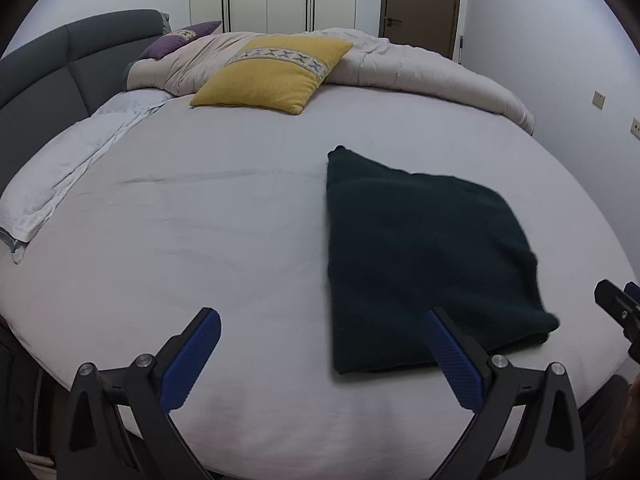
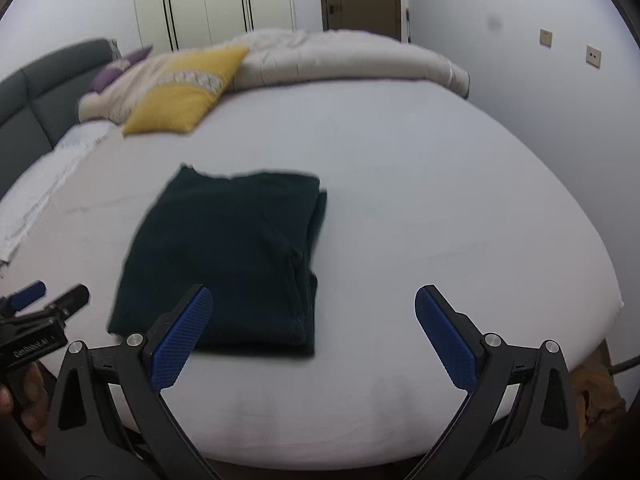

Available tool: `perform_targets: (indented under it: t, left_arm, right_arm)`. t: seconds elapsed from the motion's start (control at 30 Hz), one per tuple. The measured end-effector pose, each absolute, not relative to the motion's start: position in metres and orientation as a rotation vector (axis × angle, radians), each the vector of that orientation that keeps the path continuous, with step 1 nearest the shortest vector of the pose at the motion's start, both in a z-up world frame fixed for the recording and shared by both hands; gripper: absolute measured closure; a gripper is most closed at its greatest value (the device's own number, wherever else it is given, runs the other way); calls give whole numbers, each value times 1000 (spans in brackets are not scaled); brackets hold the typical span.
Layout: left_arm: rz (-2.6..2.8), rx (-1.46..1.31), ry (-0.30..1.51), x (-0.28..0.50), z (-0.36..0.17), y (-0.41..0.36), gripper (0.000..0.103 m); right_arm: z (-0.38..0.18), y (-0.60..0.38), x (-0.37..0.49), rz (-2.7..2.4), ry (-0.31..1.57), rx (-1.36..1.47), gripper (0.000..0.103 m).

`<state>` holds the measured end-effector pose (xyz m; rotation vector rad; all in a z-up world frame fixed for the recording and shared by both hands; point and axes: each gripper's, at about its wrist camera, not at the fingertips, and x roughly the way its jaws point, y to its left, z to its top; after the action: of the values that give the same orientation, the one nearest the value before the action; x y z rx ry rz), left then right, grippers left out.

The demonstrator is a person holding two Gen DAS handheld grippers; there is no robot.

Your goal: Fold small clothes

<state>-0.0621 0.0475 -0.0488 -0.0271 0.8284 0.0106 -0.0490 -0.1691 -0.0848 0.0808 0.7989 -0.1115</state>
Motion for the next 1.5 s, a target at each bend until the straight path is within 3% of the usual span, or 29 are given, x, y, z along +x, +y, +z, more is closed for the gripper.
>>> perform_targets:
  t: [0.27,1.5]
  left_arm:
    - [20,-14,835,-62,-60,49,0]
    - [21,11,827,-63,-59,46,0]
  right_arm:
    - [-113,-158,-46,-92,848,34,0]
    - [-99,-144,-58,-75,865,24,0]
